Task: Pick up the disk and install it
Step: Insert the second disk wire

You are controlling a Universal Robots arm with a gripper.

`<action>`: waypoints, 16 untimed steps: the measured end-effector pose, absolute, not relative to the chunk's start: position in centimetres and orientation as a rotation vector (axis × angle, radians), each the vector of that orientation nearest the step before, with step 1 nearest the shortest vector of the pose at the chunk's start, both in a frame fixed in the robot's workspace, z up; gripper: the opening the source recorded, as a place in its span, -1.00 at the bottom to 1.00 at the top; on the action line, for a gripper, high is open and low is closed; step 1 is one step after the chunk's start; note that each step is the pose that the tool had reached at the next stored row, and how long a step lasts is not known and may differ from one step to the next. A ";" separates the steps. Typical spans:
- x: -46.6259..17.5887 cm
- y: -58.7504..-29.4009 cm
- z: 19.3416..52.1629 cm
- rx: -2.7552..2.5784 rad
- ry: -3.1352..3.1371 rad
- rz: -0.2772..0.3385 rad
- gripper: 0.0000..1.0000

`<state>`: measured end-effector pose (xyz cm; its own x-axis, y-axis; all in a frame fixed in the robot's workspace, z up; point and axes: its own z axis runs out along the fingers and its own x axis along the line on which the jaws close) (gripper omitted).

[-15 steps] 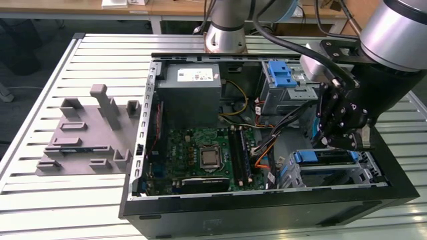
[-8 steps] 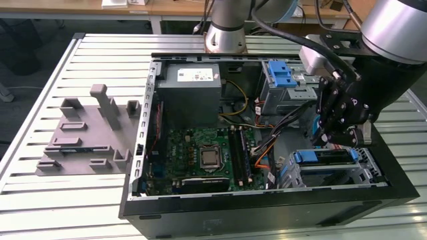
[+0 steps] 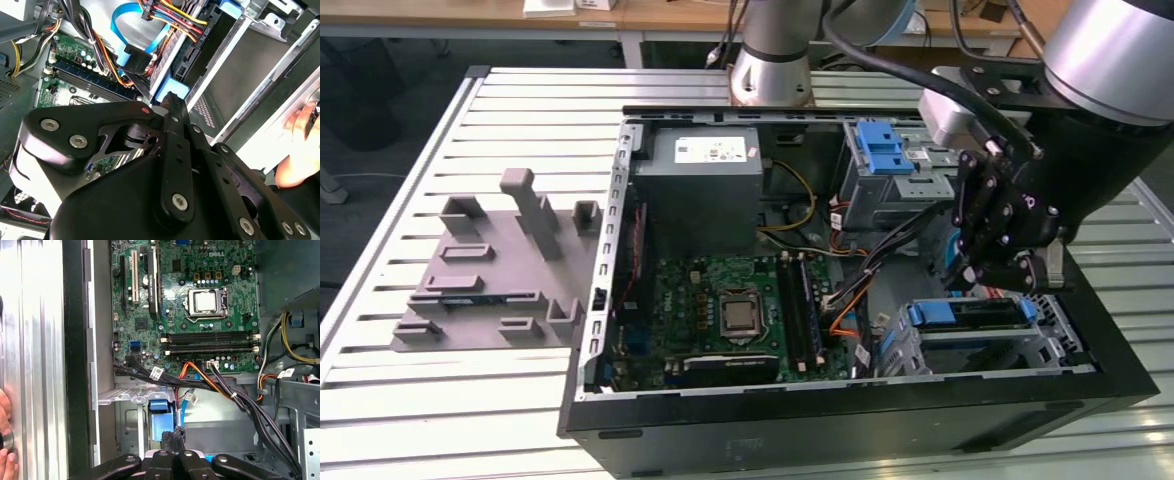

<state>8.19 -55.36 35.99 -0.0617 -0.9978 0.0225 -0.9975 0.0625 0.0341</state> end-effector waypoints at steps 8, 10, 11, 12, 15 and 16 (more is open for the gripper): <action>8.1 -55.4 36.0 2.125 -2.262 -0.017 -0.79; 8.1 -55.4 36.0 2.126 -2.262 -0.018 -0.79; 8.1 -55.4 36.0 2.126 -2.262 -0.019 -0.79; 8.0 -55.4 36.0 2.126 -2.262 -0.019 -0.79; 8.0 -55.4 36.0 2.126 -2.262 -0.019 -0.79; 8.0 -55.4 36.0 2.126 -2.262 -0.019 -0.79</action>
